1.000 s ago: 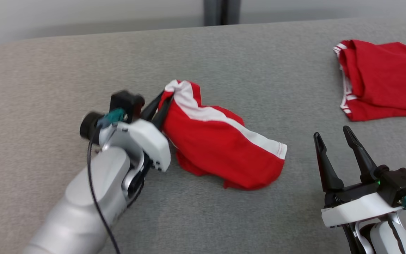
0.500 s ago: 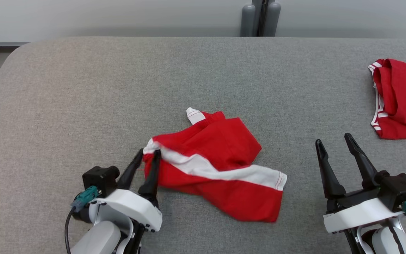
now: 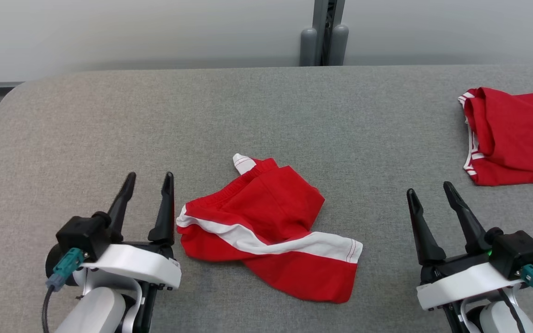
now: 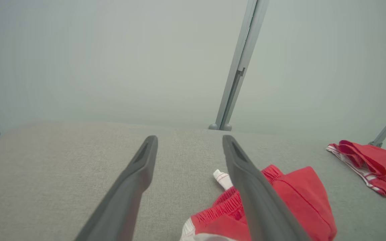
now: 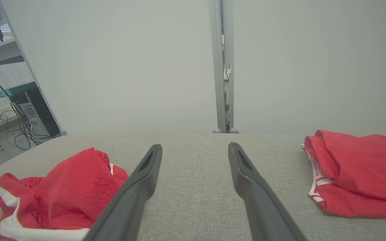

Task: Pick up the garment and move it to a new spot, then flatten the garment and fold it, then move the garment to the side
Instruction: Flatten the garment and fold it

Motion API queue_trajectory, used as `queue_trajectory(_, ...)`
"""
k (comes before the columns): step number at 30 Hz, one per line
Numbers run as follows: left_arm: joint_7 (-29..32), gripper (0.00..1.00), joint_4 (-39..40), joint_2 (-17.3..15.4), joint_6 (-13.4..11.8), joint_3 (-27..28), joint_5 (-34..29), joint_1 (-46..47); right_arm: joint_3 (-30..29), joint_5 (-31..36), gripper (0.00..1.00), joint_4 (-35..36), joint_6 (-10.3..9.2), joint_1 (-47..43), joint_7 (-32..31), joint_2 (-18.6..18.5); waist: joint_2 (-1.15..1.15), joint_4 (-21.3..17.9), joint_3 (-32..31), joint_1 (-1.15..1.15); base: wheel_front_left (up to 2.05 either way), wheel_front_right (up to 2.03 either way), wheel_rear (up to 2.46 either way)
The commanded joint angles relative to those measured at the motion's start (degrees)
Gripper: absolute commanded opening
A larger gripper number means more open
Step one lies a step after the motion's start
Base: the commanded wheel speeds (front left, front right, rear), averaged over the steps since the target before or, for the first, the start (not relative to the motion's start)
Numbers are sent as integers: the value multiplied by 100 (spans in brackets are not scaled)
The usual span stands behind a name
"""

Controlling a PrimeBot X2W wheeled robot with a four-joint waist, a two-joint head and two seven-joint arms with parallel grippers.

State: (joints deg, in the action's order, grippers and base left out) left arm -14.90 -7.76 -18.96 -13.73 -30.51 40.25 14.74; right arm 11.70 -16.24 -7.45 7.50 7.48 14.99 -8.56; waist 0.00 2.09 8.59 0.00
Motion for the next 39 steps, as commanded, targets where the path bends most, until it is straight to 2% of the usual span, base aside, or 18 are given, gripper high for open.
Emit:
queue_trajectory(1,-24,100,218,87,-28,333,-243,-193,47,-165,100,-73,-1,-74,34,38,0,-74,-104,0,0,0,0)
queue_trajectory(5,-26,100,307,271,140,727,-590,-476,267,-420,100,-275,-1,-113,34,24,0,-143,-265,0,0,0,0)
queue_trajectory(10,-27,100,209,471,330,901,-857,-704,527,-785,100,-528,-1,-154,34,-62,0,-169,-354,0,0,0,0)
queue_trajectory(14,-27,100,109,653,494,1041,-1067,-837,965,-1225,100,-848,0,-113,34,-202,0,-130,-396,0,0,0,0)
queue_trajectory(22,-27,100,23,998,767,1234,-1397,-904,1950,-2249,100,-1684,0,391,34,-403,0,124,-377,0,0,0,0)
queue_trajectory(29,-28,100,-51,1197,916,1388,-1612,-949,2680,-2831,100,-2425,0,811,34,-471,0,385,-365,0,0,0,0)
queue_trajectory(30,-28,100,-65,1213,926,1412,-1633,-954,2736,-2869,85,-2464,0,853,35,-482,0,412,-360,0,0,0,0)
queue_trajectory(31,-28,100,-86,1236,948,1435,-1642,-970,2778,-2888,47,-2498,0,896,35,-498,0,437,-355,0,0,0,0)
queue_trajectory(32,-28,100,-102,1257,967,1452,-1663,-979,2838,-2892,28,-2524,0,927,35,-519,0,457,-349,0,0,0,0)
queue_trajectory(33,-28,100,-105,1277,964,1466,-1683,-971,2848,-2865,0,-2523,0,958,35,-540,0,469,-342,0,0,0,0)
queue_trajectory(39,-29,100,-106,1335,1032,1605,-1781,-984,2517,-2405,0,-2352,0,904,35,-804,0,479,-293,0,0,0,0)
